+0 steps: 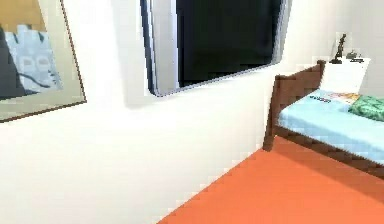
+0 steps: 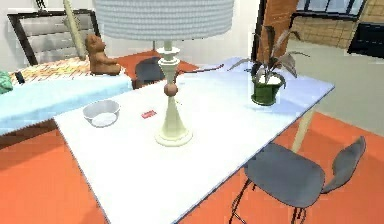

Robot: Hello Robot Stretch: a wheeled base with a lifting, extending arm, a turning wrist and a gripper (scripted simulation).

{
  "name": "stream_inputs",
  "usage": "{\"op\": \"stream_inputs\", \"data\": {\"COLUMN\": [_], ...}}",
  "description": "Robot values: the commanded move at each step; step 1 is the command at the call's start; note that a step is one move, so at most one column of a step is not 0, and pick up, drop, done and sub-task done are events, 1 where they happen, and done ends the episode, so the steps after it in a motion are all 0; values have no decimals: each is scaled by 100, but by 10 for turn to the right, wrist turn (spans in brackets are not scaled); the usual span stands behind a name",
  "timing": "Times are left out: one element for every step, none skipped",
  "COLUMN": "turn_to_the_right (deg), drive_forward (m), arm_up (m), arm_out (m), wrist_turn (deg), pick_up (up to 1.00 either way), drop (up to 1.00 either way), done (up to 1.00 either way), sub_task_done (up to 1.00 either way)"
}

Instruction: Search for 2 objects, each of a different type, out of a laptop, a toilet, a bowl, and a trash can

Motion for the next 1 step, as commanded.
{"op": "stream_inputs", "data": {"turn_to_the_right": [0], "drive_forward": [10], "arm_up": [0], "arm_out": [0], "wrist_turn": [0], "pick_up": [0], "drop": [0], "done": [0], "sub_task_done": [0]}}
